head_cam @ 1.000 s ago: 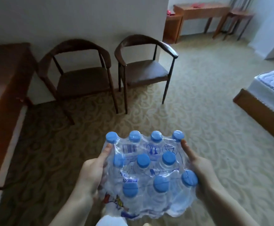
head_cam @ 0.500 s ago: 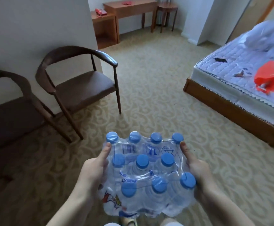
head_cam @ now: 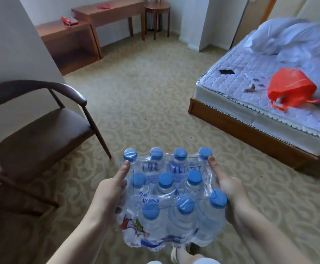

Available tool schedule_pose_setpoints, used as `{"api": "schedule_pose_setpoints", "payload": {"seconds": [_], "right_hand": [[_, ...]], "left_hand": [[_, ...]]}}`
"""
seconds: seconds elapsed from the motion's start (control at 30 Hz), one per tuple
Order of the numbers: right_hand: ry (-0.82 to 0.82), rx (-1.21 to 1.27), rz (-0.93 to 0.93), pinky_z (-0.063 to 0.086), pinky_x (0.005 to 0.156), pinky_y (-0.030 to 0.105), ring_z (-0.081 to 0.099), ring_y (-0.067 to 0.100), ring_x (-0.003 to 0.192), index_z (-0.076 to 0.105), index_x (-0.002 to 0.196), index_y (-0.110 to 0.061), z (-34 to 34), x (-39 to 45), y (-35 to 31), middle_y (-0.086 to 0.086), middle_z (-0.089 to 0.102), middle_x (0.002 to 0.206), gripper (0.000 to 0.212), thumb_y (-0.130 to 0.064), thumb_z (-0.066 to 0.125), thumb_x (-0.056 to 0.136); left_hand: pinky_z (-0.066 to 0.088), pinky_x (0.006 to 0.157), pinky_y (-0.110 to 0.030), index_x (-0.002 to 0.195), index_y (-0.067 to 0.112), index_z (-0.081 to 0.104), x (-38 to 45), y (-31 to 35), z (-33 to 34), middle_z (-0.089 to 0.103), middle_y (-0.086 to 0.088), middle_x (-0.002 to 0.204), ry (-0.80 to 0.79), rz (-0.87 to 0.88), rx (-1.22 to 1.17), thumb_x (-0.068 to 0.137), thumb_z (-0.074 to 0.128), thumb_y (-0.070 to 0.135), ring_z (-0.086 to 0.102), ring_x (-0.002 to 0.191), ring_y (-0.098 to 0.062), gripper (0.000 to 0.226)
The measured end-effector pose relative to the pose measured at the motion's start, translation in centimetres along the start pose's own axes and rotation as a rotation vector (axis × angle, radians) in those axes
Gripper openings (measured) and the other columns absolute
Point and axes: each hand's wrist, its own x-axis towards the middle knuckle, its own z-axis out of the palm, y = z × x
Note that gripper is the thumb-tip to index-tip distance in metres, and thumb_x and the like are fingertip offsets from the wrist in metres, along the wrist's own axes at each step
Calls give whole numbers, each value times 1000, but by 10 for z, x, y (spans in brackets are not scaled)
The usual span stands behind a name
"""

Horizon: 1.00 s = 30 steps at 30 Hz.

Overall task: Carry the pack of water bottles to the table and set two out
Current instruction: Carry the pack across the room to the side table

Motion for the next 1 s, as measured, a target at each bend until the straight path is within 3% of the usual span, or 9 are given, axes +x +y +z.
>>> {"api": "schedule_pose_setpoints", "payload": {"seconds": [0.1, 0.2, 0.33, 0.43, 0.5, 0.63, 0.77, 0.83, 1.0], "right_hand": [[20, -49, -44, 50, 72, 43, 57, 27, 70, 62, 79, -11, 0, 39, -48, 15, 61, 75, 86, -80, 75, 30], [29, -49, -56, 49, 70, 45, 53, 26, 70, 58, 69, -11, 4, 78, -94, 13, 58, 69, 74, -77, 76, 41], [32, -85, -35, 53, 82, 43, 68, 34, 81, 67, 93, 10, 19, 129, -144, 24, 74, 96, 96, -75, 77, 49], [7, -83, -8, 50, 96, 60, 66, 48, 105, 62, 114, 14, 43, 167, -179, 31, 68, 116, 101, -70, 77, 60], [-4, -96, -2, 48, 98, 62, 68, 47, 103, 59, 119, 14, 65, 193, -200, 33, 63, 121, 102, -69, 76, 63], [-8, -97, 27, 50, 97, 60, 70, 39, 90, 64, 112, 13, 113, 250, -243, 32, 67, 116, 95, -68, 76, 63], [-16, -83, 22, 55, 87, 50, 63, 29, 75, 65, 112, 11, 156, 299, -288, 31, 71, 109, 97, -72, 74, 62], [-21, -84, -2, 56, 83, 44, 71, 34, 81, 70, 107, 8, 173, 319, -311, 27, 75, 103, 91, -71, 74, 63], [-72, -72, 1, 52, 97, 57, 69, 45, 102, 72, 107, 5, 214, 381, -370, 28, 74, 107, 88, -70, 77, 61]], "left_hand": [[19, 53, -32, 45, 20, 45, 37, 30, 37, 31, -3, 45, 4, -14, -30, 47, 71, 75, 26, 42, -16, 61], [12, 51, -30, 45, 23, 37, 67, 65, 69, 23, 5, 41, 35, 2, -46, 51, 67, 72, 17, 39, -12, 58], [10, 49, -28, 44, 24, 30, 116, 106, 96, 20, 8, 37, 54, 3, -52, 68, 64, 67, 15, 34, -10, 59], [11, 46, -26, 54, 21, 39, 164, 137, 108, 21, 8, 36, 52, -15, -54, 73, 63, 65, 15, 33, -9, 53], [10, 47, -27, 58, 20, 42, 197, 156, 111, 22, 8, 36, 42, -27, -48, 70, 63, 67, 15, 34, -10, 52], [10, 49, -27, 42, 25, 33, 270, 202, 114, 21, 7, 38, 54, -26, -56, 60, 66, 69, 14, 37, -11, 58], [12, 41, -21, 32, 22, 28, 333, 261, 117, 20, 9, 37, 80, 7, -36, 71, 64, 65, 14, 34, -10, 69], [12, 37, -19, 31, 22, 27, 358, 291, 120, 20, 10, 37, 97, 14, -18, 71, 64, 66, 14, 33, -9, 70], [12, 34, -17, 31, 22, 28, 422, 345, 130, 19, 9, 38, 119, 7, 10, 66, 63, 70, 13, 32, -9, 70]]}}
